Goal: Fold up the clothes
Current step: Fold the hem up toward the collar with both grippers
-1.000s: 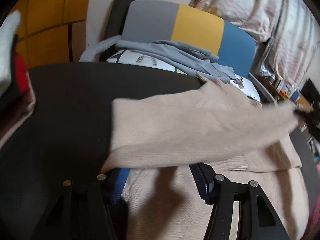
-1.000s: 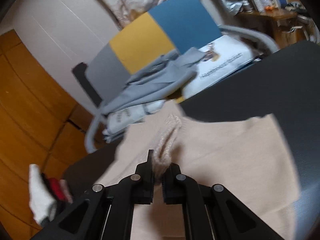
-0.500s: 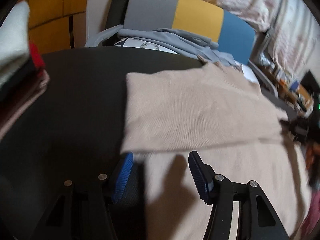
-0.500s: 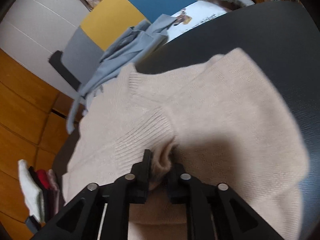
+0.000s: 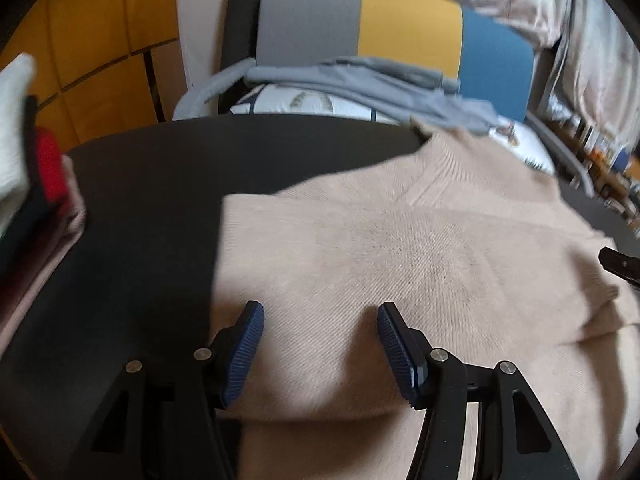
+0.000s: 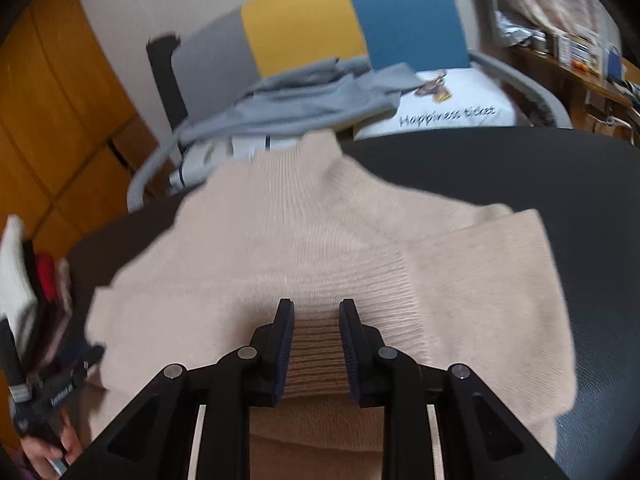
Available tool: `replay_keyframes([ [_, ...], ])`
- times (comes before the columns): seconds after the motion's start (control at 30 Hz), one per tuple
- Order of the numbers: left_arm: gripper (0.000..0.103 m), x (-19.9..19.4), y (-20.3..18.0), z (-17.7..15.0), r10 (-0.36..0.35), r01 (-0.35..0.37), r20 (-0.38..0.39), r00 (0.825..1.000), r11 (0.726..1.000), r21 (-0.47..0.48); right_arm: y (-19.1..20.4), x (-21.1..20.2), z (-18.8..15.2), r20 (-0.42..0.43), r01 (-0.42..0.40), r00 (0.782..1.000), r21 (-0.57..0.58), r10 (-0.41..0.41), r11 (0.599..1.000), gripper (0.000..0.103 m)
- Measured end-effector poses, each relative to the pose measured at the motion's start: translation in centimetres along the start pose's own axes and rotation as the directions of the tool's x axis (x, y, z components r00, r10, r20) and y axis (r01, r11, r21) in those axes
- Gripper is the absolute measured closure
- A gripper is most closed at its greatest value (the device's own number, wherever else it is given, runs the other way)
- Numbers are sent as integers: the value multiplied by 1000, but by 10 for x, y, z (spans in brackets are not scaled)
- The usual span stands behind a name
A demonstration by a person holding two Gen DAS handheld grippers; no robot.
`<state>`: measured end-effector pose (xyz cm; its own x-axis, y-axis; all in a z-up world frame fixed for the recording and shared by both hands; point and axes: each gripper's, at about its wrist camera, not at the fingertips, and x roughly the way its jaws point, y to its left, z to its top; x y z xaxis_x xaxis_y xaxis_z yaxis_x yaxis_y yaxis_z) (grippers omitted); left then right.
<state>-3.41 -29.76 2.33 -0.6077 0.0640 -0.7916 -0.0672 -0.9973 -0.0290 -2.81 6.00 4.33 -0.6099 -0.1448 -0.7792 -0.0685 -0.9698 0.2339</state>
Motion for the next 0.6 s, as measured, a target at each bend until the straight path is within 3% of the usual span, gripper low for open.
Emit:
replay_keyframes([
  [0.03,39,4,-3,0,18,-18,9,1000,1000,12,2,6,-3,-19,30,999,-30,-31,999,79],
  [0.1,20,8,-2,-1,45,-46,25,999,999,17,1,12,-10,-28,94,995,-89,-97,992,83],
  [0.13,16,10,2,-2,54,-54,25,998,999,10,-3,14,-14,-20,120,992,-109,-123,987,84],
  [0.2,2,20,20,-1,14,-15,-12,1000,997,-74,-13,12,-19,3,125,992,-83,-125,989,84],
  [0.27,3,22,32,1,-33,30,-25,999,992,-119,-17,7,-25,20,110,994,-65,-108,992,84],
  [0.33,6,19,28,7,-35,33,-34,999,998,-62,-14,3,-21,-3,92,996,-82,-92,992,81],
  [0.4,7,12,24,21,-84,84,-8,996,996,-38,-13,-2,-12,-33,59,998,-89,-62,994,81],
  [0.47,7,7,21,44,-127,129,38,991,990,-59,-17,-7,7,-13,-22,1000,-46,21,999,80],
  [0.6,7,34,-1,109,-186,187,15,982,981,-59,-21,21,63,-29,-126,991,17,127,992,76],
])
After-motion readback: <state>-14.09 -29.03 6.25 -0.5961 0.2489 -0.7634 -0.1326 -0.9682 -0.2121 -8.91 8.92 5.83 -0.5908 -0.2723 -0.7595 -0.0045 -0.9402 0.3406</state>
